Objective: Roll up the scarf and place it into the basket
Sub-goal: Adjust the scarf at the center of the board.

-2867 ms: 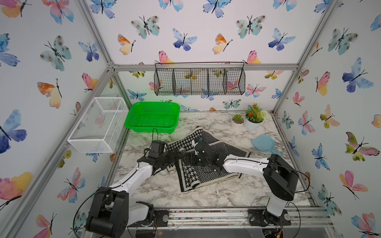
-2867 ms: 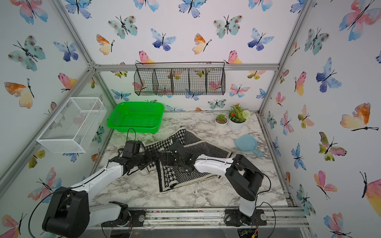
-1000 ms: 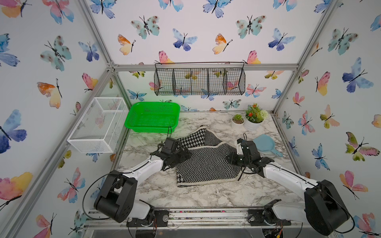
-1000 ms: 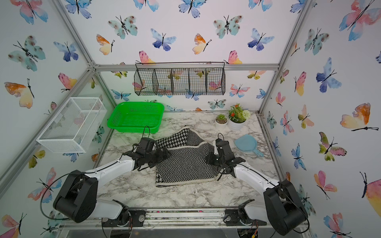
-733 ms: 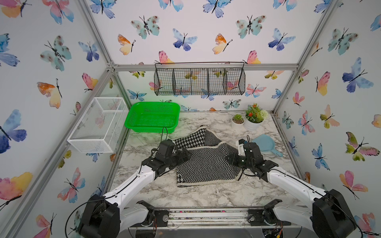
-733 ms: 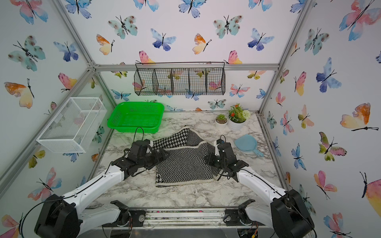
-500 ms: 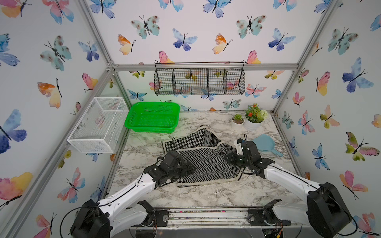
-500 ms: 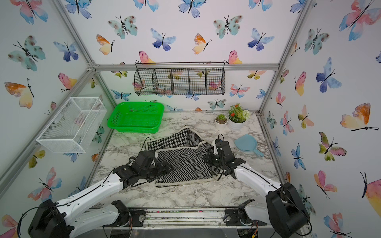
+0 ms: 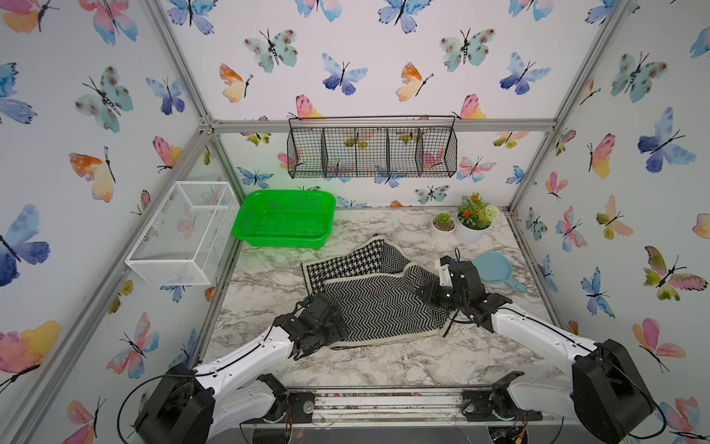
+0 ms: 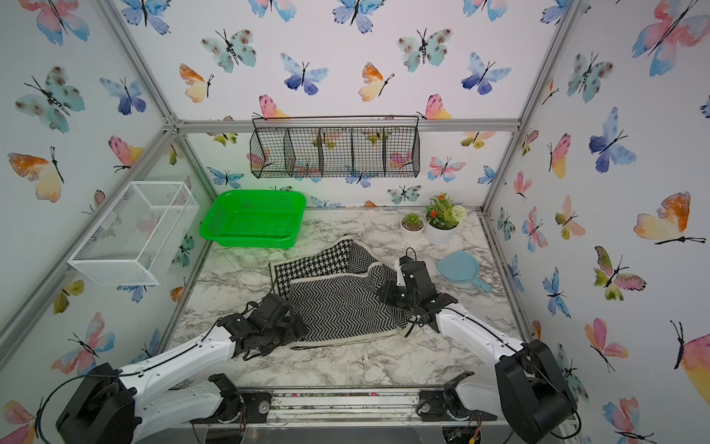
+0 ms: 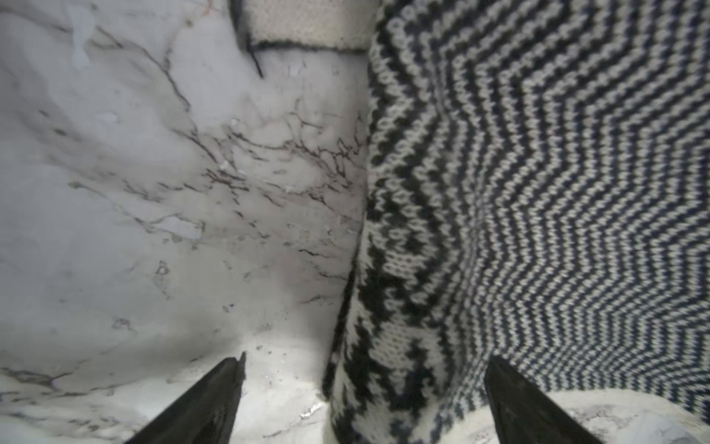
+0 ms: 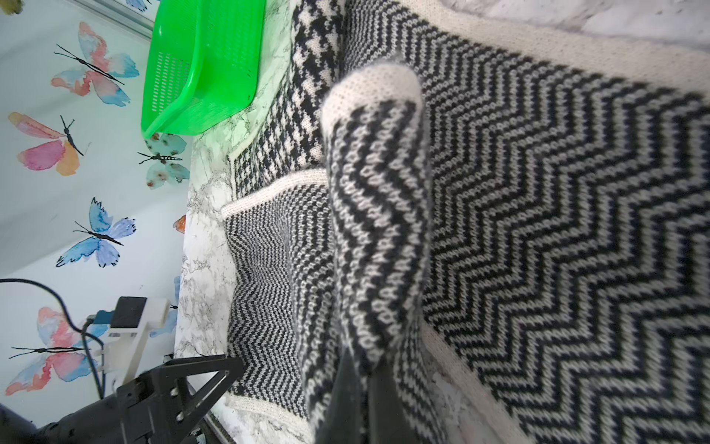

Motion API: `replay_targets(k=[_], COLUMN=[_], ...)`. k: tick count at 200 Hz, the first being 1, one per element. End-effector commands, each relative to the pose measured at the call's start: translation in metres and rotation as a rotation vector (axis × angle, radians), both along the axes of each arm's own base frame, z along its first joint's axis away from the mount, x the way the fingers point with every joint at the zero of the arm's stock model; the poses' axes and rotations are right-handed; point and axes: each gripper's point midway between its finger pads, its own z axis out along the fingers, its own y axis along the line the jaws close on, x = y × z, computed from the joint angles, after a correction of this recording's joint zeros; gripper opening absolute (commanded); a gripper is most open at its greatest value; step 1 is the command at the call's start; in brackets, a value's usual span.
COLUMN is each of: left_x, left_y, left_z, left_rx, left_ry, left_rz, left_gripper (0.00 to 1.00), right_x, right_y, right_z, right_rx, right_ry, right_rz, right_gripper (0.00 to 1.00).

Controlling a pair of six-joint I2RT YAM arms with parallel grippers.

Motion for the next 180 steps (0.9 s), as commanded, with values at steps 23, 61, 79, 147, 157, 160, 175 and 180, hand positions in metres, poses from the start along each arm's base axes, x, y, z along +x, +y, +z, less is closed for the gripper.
replay_targets(k=[23, 61, 79, 147, 157, 160, 175, 180], left_x=[0.005, 0.003, 0.002, -0.003, -0.002, -0.001, 0.004, 0.006], left_y=[-0.011, -0.012, -0.012, -0.018, -0.018, -0.019, -0.018, -0.018], left_z=[-0.010, -0.013, -0.014, -0.032, -0.031, -0.030, -0.024, -0.020], left_rx=[-0.024, -0.029, -0.030, -0.032, -0.031, -0.031, -0.031, -0.032], left_ry=[0.000, 0.003, 0.005, 0.046, 0.044, 0.039, 0.022, 0.016], left_rz=[-0.032, -0.046, -0.056, -0.112, -0.111, -0.111, -0.106, -0.107], left_gripper=[0.96, 0.84, 0.73, 0.12, 0.05, 0.03, 0.00, 0.00], right_x=[0.001, 0.001, 0.001, 0.001, 0.001, 0.001, 0.001, 0.002], right_y=[0.004, 0.005, 0.006, 0.006, 0.006, 0.005, 0.005, 0.005], right_z=[0.022, 0.024, 0.024, 0.024, 0.024, 0.024, 0.023, 0.023], right_rx=[0.018, 0.019, 0.022, 0.021, 0.019, 0.019, 0.013, 0.010], right_ry=[-0.050, -0.052, -0.051, -0.053, -0.054, -0.055, -0.054, -0.054], right_rz=[0.022, 0.025, 0.026, 0.030, 0.029, 0.029, 0.032, 0.031], right_gripper=[0.01, 0.01, 0.01, 0.01, 0.01, 0.01, 0.01, 0.01])
